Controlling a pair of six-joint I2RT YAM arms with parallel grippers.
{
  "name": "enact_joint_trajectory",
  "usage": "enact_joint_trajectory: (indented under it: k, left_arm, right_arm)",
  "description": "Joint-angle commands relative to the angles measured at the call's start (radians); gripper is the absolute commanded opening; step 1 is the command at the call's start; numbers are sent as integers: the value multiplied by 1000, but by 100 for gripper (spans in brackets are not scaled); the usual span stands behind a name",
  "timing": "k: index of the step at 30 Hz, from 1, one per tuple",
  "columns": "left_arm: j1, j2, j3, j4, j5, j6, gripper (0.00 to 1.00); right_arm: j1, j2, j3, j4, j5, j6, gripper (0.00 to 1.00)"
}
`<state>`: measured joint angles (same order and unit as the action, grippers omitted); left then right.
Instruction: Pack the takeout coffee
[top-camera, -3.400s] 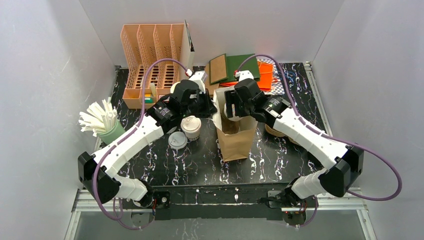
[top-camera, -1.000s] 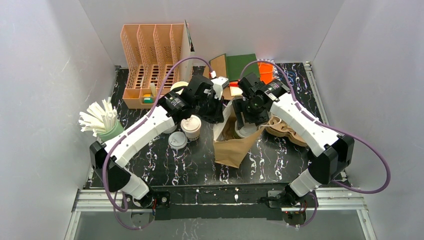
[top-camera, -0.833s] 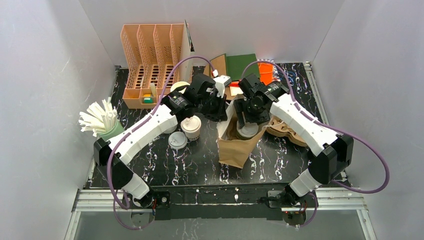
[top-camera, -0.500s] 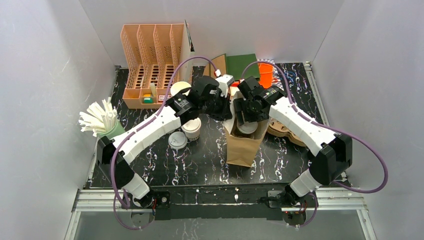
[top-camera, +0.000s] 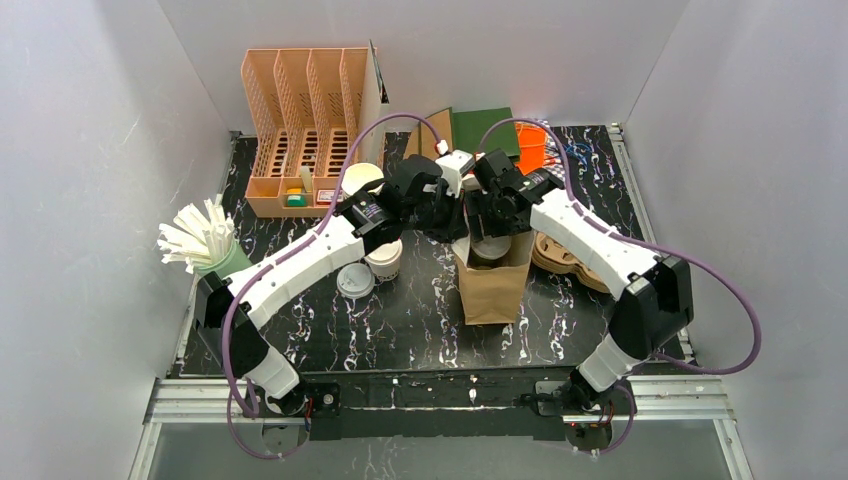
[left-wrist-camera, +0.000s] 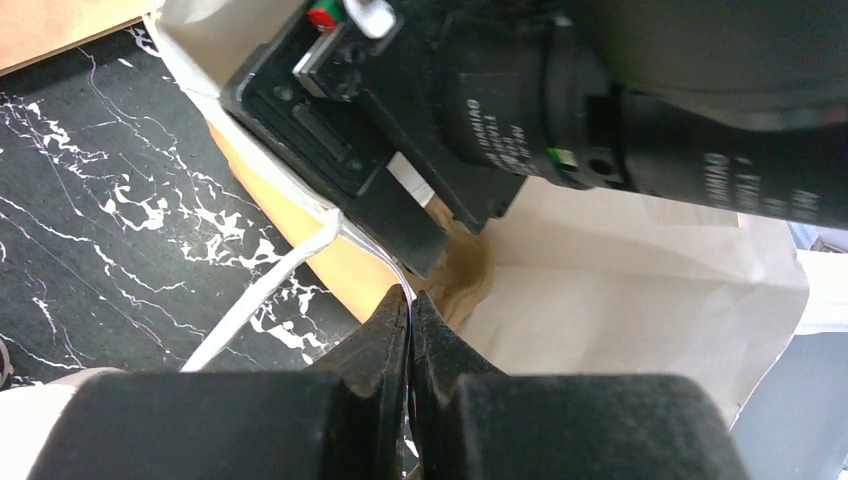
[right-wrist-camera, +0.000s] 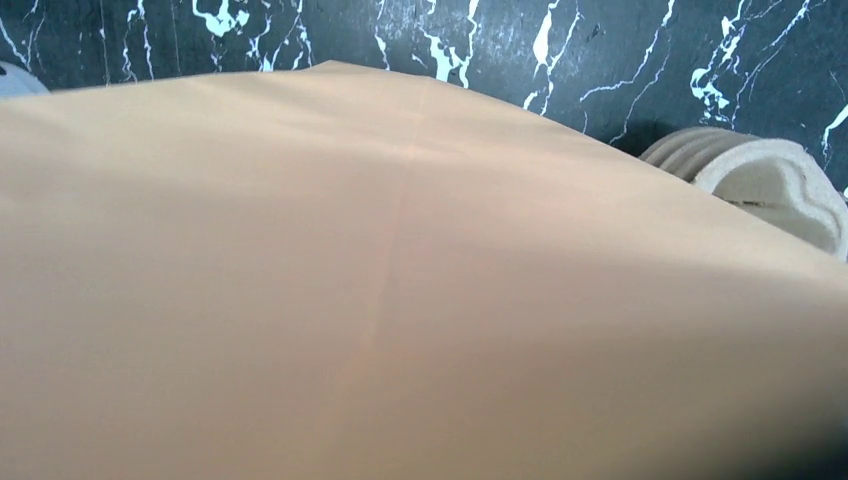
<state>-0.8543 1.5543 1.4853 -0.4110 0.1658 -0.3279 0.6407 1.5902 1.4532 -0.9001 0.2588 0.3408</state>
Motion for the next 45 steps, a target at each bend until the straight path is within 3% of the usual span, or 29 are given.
enact_joint_trajectory:
  k: [1,20,45]
  left_arm:
    - [-17,-5,-12,-45,32,51,0]
    - [-43,22,4,-49,18,39,0]
    - [-49,-5,27,-116,-136,38,0]
  right_arm:
    - [-7,54,10,94,2,-4,34]
    - [-37,167,22,178,3,9,33]
    - [-34,199,-187,191,-38,37,33]
